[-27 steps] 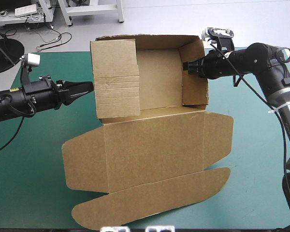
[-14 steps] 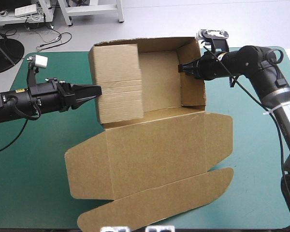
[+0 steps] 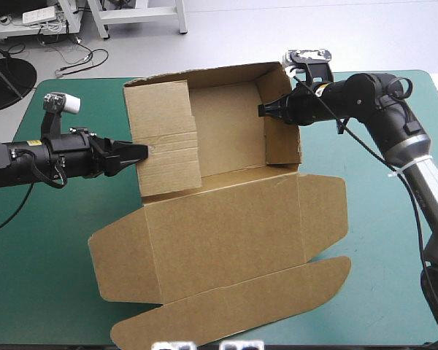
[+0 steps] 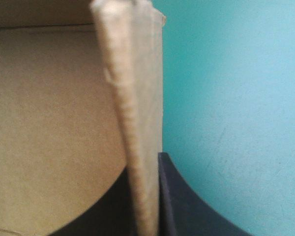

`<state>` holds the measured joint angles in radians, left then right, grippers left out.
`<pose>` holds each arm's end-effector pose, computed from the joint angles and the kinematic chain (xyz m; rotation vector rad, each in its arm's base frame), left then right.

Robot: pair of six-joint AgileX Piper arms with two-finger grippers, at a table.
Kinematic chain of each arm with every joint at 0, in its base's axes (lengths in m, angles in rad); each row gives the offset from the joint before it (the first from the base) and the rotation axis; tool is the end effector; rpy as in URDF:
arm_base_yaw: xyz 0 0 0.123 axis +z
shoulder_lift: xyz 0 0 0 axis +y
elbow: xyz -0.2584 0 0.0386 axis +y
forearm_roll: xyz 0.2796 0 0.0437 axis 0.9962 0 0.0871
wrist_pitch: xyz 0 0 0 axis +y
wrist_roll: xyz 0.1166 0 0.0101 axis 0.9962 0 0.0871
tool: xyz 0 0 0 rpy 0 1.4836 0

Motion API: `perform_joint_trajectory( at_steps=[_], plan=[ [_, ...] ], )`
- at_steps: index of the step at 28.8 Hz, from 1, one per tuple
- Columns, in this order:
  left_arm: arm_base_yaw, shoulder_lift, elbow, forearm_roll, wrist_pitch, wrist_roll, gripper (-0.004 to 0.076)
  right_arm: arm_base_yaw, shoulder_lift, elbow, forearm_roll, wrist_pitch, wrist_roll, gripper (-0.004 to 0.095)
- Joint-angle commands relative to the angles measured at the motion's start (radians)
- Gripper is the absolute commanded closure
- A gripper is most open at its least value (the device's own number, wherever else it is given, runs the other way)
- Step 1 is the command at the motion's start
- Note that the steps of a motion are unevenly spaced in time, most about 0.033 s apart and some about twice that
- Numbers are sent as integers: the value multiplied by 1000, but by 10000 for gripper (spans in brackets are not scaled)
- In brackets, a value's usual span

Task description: Fold the box

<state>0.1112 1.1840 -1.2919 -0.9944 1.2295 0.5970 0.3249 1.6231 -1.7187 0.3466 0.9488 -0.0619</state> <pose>0.2702 -0.0629 0.3990 0.4335 2.1186 -0.9316 0.3777 0.1613 0.3736 -0.3540 2.3111 0.5604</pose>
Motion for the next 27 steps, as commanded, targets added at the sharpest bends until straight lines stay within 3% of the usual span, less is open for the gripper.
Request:
perform_joint_trajectory(
  at_steps=[1,5,8,10,13,17,27],
  plan=[
    [-5,-18,-29,41,-69,-47,360,31,-42,-30,65,-72,20,924],
    [-6,-7,-29,95,-143,-95,364,57,-42,-30,62,-72,38,924],
    [-18,17,-25,95,-169,-98,419,85,-42,-30,41,-70,43,924],
    [-39,39,-23,112,-188,-98,514,112,-42,-30,-10,-62,62,924],
    [-85,66,-23,142,-205,-98,731,134,-42,-30,-88,-27,107,924],
    [-157,83,-23,203,-267,-185,734,141,-42,-30,-138,34,130,924],
    [-436,180,-23,651,-336,-500,734,141,20,46,-173,154,192,924]
  ],
)
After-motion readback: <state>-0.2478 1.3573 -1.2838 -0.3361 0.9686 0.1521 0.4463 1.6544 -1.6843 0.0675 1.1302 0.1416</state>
